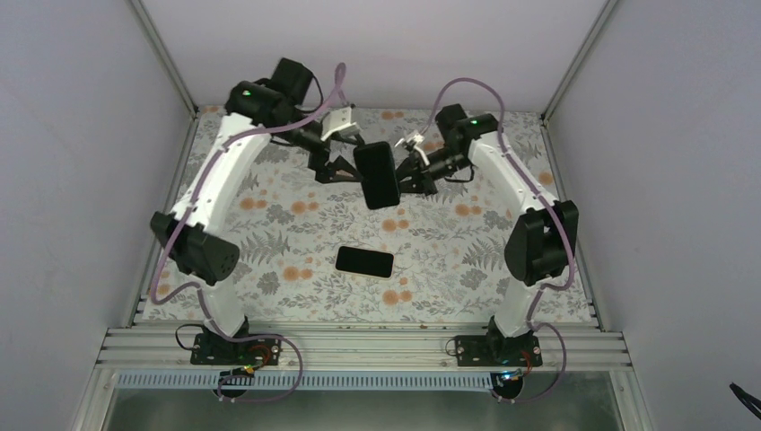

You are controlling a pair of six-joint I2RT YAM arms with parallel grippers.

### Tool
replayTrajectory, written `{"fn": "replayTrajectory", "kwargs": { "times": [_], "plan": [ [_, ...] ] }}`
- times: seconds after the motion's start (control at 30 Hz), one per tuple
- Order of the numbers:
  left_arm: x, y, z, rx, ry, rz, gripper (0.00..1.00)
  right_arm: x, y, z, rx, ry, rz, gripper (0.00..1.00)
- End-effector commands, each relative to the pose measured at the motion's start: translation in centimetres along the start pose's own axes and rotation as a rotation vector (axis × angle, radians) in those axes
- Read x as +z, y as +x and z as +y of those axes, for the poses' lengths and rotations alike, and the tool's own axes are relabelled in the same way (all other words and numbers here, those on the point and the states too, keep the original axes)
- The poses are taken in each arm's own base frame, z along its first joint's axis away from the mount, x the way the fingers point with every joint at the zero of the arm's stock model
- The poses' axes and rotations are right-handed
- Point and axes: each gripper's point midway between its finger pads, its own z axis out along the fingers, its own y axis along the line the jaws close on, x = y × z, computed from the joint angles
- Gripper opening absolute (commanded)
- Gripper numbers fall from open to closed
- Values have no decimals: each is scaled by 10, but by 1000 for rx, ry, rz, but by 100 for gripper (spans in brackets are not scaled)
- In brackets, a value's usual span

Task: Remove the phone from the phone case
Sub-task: Remove the phone case from the phone.

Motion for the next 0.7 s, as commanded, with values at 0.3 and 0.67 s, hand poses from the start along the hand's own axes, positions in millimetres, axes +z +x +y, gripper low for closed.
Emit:
{"fn": "replayTrajectory", "kwargs": {
  "times": [0.3, 0.67],
  "plan": [
    [-132, -95, 29, 395, -982, -76, 100, -116, -105, -84, 79, 439, -367, 3],
    [-28, -103, 66, 615, -1316, -148, 100, -151, -145, -149, 96, 636, -418, 3]
  ]
}}
